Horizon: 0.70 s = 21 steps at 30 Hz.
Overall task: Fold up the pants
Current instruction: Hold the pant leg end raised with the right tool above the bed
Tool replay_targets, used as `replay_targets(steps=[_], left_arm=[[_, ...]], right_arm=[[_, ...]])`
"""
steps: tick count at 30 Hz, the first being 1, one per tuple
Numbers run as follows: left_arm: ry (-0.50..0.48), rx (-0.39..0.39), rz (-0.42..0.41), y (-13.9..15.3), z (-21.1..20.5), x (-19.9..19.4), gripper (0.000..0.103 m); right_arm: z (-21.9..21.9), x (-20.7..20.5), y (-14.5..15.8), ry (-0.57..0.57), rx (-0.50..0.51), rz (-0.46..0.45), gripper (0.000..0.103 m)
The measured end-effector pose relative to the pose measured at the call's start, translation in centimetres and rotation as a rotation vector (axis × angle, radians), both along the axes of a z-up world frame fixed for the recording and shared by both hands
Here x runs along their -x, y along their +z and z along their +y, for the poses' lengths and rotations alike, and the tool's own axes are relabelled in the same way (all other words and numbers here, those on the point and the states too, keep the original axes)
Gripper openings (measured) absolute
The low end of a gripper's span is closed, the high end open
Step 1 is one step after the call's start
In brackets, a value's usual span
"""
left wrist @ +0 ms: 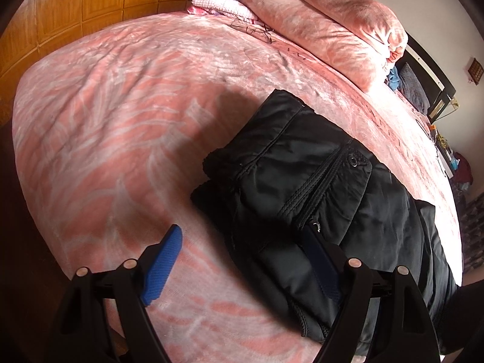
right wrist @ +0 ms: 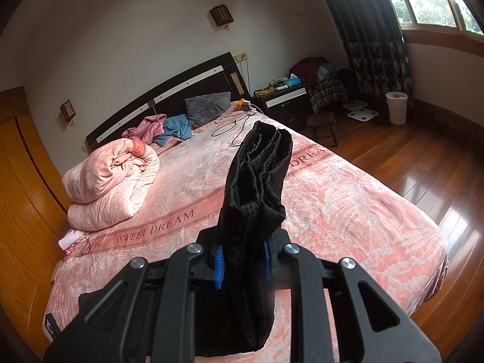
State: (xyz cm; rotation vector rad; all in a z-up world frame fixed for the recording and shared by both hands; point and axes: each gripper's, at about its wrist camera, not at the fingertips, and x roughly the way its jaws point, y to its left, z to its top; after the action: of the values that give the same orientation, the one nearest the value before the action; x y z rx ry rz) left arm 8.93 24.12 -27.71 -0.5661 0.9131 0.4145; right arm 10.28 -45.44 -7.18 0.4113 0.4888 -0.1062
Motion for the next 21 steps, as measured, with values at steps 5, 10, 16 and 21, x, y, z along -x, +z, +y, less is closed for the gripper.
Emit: replay_targets(steps=[5,10,16,21], left_arm=[[-0.002,0.008,-0.003,-0.1,0.2,0.0,0.082],[-0.008,0.012,-0.011,-0.1,0.2,0.1,0.082],[-0.012,0.024,-0.025,-0.2,0.4,0.3,0.082],[-0.02,0.039,-0.035,-0.2,0.5,0.3,0.082]], right_arm=[[0.8,-0.3,0.5,0.007,0.02,-0.001,0.019],[2.0,-0.6,0.9,0.017,0.044,0.001,0.019],[4.2,-0.7,2.0,0.035,0.091,-0.002,0.019],[5.9,-1.1,2.8,0.051,0.118,0.0,0.019]])
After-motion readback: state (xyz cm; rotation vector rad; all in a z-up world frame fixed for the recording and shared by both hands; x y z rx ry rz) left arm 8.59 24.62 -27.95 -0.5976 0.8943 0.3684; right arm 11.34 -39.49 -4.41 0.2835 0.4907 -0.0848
